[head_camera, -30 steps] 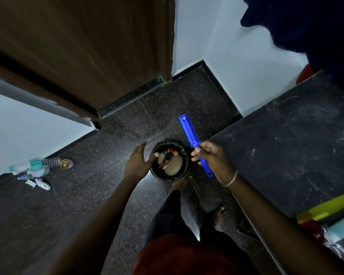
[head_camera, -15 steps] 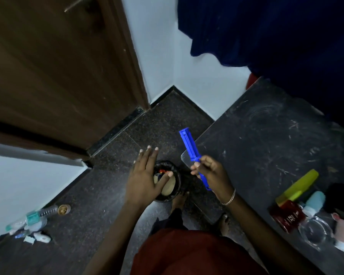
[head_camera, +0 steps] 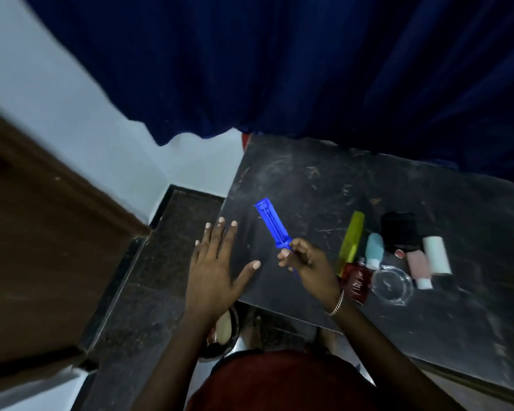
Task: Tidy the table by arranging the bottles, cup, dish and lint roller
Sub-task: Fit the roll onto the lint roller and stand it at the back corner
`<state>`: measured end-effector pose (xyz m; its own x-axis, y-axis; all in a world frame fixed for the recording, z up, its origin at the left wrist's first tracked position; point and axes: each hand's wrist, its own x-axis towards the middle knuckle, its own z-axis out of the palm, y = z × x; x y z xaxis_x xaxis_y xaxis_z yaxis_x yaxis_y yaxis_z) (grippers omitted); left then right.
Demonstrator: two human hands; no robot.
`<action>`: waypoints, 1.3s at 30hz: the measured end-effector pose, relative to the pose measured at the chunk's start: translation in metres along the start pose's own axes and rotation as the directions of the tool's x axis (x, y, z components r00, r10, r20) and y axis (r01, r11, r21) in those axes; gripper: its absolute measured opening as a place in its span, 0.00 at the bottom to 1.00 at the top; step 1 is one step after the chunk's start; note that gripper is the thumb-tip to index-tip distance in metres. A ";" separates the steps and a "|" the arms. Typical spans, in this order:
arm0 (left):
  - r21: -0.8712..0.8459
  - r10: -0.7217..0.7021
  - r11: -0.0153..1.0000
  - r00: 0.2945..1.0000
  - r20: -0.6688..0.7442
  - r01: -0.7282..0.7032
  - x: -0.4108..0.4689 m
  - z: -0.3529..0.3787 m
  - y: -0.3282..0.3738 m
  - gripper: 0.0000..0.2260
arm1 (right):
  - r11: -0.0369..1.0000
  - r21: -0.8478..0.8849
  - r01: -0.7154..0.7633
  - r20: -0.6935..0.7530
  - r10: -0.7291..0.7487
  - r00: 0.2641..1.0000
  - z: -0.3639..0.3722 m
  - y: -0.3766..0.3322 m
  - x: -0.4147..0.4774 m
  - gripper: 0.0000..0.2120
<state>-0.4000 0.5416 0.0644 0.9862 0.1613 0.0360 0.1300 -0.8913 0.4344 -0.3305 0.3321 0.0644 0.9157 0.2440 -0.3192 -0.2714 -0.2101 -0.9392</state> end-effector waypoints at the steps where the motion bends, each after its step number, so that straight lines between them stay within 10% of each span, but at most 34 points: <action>1: 0.001 0.035 0.999 0.999 0.015 -0.035 0.008 0.004 0.012 0.40 | 1.000 0.001 0.014 -0.034 -0.014 0.999 -0.013 0.002 -0.002 0.07; 21: -0.085 0.525 0.851 0.829 0.193 -0.519 0.089 0.114 0.253 0.39 | 0.991 0.031 0.133 -0.521 -0.097 0.848 -0.257 0.034 -0.047 0.04; 28: -0.097 0.711 0.678 0.617 0.337 -0.728 0.110 0.177 0.341 0.33 | 0.999 0.035 0.026 -0.647 0.003 0.763 -0.339 0.066 -0.067 0.03; 39: -0.102 0.549 0.523 0.243 0.800 -0.846 0.143 0.265 0.422 0.26 | 0.994 0.025 -0.108 -0.658 0.097 0.747 -0.405 0.113 -0.101 0.02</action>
<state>-0.1773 0.0757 0.0144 0.3927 -0.7891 -0.4723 -0.7773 -0.5593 0.2882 -0.3338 -0.0995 0.0421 0.8526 -0.4607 -0.2466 -0.3755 -0.2118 -0.9023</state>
